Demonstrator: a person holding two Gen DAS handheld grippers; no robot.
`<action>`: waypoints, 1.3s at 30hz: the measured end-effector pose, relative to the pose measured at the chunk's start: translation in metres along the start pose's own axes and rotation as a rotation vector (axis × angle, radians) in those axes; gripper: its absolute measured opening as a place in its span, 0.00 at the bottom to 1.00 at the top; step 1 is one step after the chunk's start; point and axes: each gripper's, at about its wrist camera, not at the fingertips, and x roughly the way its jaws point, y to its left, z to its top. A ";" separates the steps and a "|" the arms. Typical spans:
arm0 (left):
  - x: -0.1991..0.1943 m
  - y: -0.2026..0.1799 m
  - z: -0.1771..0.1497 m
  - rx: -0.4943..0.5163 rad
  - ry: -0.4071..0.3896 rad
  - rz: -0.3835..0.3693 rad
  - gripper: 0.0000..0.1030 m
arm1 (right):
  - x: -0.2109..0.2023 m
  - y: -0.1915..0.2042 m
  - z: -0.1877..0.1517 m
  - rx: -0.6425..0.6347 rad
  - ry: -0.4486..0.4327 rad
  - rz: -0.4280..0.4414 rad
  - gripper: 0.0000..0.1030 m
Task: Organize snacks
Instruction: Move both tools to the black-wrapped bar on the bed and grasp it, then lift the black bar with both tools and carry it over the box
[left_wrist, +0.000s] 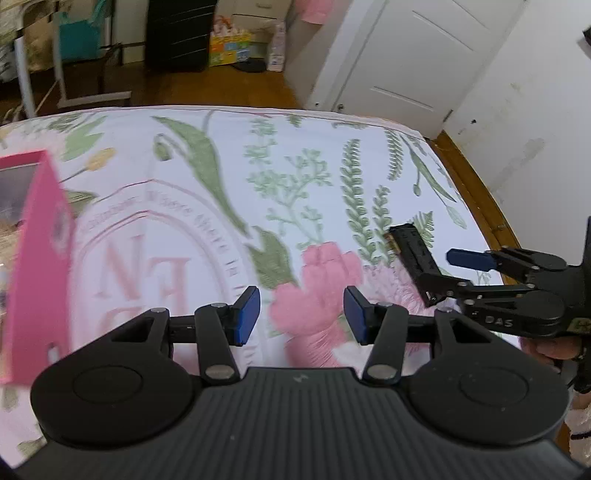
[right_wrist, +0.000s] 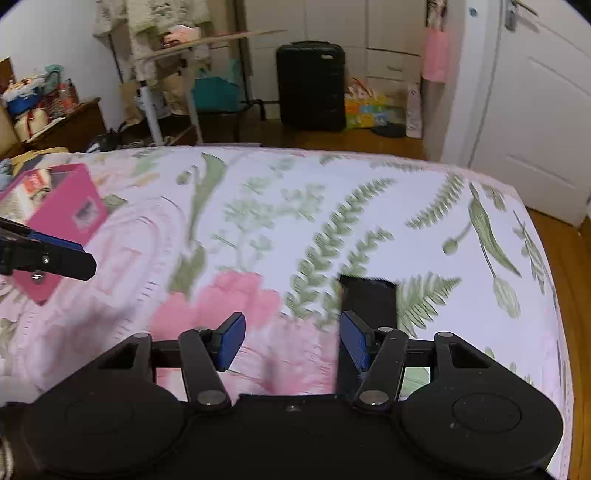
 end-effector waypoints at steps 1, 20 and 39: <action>0.007 -0.006 0.000 0.008 0.000 -0.007 0.47 | 0.005 -0.004 -0.004 0.004 0.002 -0.013 0.61; 0.156 -0.082 0.002 -0.022 0.083 -0.226 0.46 | 0.036 -0.040 -0.051 0.234 -0.026 -0.039 0.56; 0.074 -0.050 -0.018 -0.100 0.170 -0.223 0.33 | -0.020 0.056 -0.041 0.233 -0.020 0.077 0.53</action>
